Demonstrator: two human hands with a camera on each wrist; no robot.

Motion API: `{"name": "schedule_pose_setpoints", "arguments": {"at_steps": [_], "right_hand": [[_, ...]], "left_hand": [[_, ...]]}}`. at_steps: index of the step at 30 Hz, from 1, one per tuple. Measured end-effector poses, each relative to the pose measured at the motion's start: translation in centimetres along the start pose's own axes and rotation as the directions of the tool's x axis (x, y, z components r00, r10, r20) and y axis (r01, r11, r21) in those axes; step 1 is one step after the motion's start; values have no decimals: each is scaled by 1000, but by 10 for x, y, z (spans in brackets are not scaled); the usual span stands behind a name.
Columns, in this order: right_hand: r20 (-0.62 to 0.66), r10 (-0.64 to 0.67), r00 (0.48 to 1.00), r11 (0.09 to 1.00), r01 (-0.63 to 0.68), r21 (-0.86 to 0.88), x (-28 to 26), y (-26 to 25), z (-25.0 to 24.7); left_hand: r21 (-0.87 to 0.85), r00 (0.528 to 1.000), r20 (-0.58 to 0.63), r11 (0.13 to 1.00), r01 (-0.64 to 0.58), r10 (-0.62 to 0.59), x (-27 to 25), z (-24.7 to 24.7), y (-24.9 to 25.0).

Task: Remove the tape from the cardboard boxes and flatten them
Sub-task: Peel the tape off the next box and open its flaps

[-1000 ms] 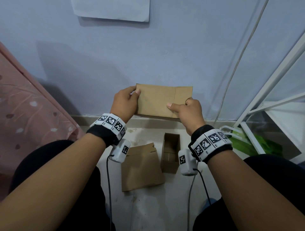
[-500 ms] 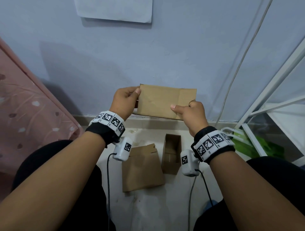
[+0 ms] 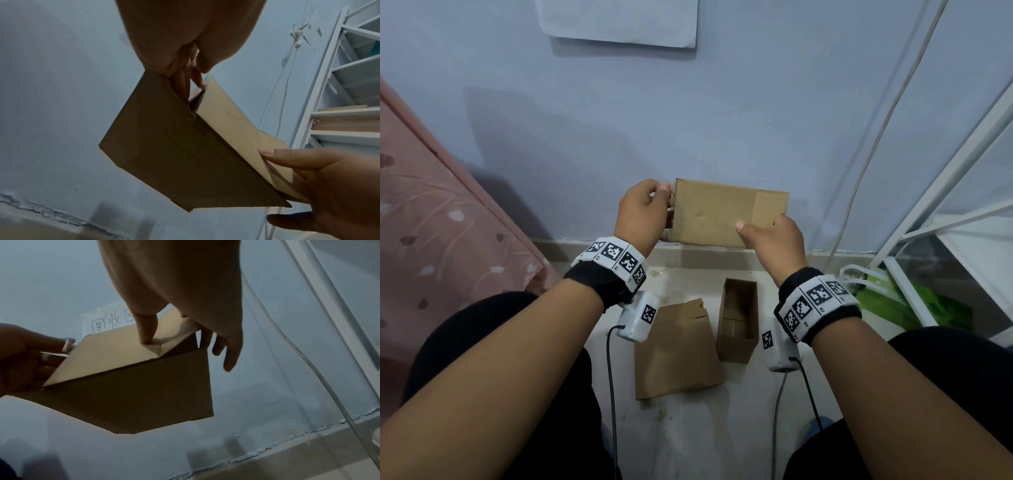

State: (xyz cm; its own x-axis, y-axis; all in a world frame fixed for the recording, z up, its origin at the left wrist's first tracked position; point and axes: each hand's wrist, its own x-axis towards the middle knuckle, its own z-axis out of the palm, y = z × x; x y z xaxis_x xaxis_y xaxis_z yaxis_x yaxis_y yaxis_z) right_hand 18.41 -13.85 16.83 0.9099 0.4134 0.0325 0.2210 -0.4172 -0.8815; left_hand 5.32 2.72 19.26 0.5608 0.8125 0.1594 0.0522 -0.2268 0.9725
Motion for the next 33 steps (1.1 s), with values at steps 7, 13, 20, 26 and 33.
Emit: {"name": "schedule_pose_setpoints", "arguments": {"at_steps": [7, 13, 20, 26, 33], "right_hand": [[-9, 15, 1000, 999, -15, -44, 2, 0, 3], [-139, -19, 990, 965, -18, -261, -7, -1, 10], [263, -412, 872, 624, 481, -616, -28, -5, 42], [239, -369, 898, 676, 435, -594, -27, 5, 49], [266, -441, 857, 799, 510, -319, -10, 35, 52]], "left_hand": [[3, 999, 46, 1000, 10, -10, -2, -1, -2], [31, 1000, 16, 999, 15, -16, -5, 4, -3], [178, 996, 67, 982, -66, 55, -19, 24, -9], [285, 984, 175, 956, -72, 22, -15, 26, -12], [306, 990, 113, 951, 43, -81, 7, 7, -17]]}}
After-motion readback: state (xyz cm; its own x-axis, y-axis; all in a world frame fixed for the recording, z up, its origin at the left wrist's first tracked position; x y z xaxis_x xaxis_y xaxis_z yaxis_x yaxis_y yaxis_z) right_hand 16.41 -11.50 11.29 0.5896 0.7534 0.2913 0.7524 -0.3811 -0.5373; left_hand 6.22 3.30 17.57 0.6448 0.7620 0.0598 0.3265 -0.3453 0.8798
